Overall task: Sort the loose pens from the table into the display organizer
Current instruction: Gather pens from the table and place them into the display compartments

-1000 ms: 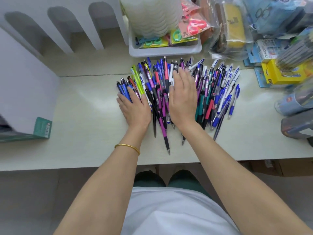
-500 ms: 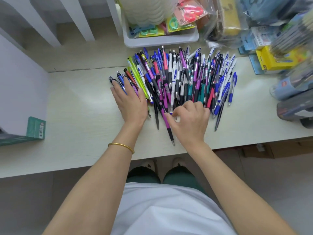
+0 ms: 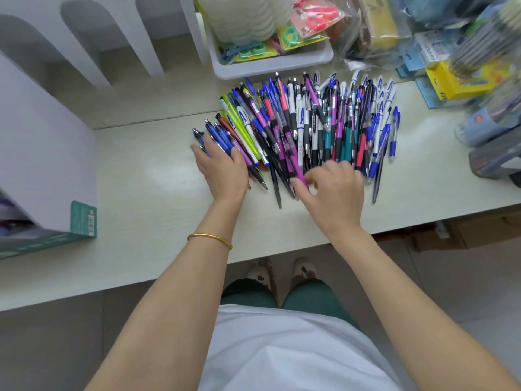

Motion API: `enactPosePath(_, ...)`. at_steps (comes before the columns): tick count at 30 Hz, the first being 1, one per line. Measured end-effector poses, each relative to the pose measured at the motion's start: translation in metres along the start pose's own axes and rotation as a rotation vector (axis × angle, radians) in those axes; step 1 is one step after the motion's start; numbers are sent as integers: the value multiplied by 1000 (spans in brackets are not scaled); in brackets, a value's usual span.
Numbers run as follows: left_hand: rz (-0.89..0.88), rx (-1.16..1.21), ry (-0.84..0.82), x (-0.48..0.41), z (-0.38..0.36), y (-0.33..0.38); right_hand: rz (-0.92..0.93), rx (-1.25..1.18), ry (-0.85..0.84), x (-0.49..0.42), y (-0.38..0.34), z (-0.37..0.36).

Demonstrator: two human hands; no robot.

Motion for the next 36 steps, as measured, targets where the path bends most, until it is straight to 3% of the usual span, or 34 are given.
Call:
enactPosePath(6,91,23,71,-21,17,-6,70,23,-271,-87,-66,-19)
enactPosePath(11,178,-5,5,-31,12,0,59,109,-400,-116,-90,-43)
enactPosePath(18,193,-270,10,-22,-15,15,-29,-31,-284,-134,-44,-25)
enactPosePath(22,185,-405,18,-24,-26,19,-52,-98,-305,-138,-28,-19)
enactPosePath(36,214,-234,29,-44,-21,15,-4,-247,-339,-135,-41,-31)
Point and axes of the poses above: each hand's wrist, its own x-axis away from the middle knuckle, its own z-axis out of the back of the hand, y = z × x, the point moved 4 cm from there along -x, towards the middle knuckle, and after that the axes turned 1 degree about z, right-handed, at the moved point
